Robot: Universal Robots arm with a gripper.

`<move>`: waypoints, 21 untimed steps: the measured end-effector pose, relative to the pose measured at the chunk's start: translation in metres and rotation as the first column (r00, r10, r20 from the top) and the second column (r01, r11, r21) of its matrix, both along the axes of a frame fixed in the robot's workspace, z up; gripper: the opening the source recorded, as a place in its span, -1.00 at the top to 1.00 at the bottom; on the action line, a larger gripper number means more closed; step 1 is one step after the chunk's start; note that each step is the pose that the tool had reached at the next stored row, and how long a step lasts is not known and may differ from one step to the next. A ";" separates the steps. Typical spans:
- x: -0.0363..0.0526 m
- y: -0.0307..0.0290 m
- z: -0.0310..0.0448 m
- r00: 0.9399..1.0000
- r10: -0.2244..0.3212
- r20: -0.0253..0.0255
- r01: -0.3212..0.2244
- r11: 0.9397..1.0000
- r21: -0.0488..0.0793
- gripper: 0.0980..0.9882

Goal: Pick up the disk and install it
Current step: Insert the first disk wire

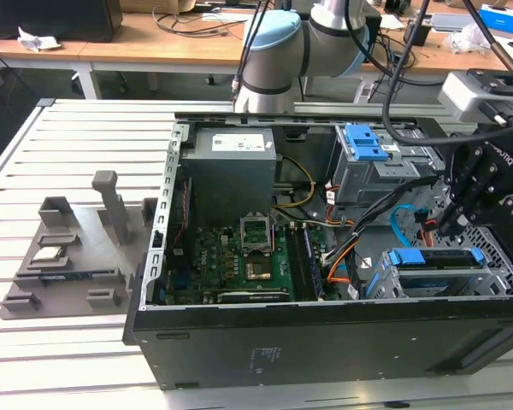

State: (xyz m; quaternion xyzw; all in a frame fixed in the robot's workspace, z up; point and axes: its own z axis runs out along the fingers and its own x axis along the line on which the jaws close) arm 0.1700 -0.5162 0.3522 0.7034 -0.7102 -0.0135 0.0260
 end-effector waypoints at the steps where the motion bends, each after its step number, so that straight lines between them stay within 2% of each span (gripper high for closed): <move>1: 0.0000 -0.0008 -0.0001 1.000 0.000 0.000 0.000 1.000 0.000 0.84; 11: -0.0001 -0.0118 -0.0014 1.000 0.000 0.000 0.000 1.000 0.000 0.84; 21: 0.0035 -0.0139 -0.0061 1.000 0.000 0.000 0.000 1.000 -0.003 0.84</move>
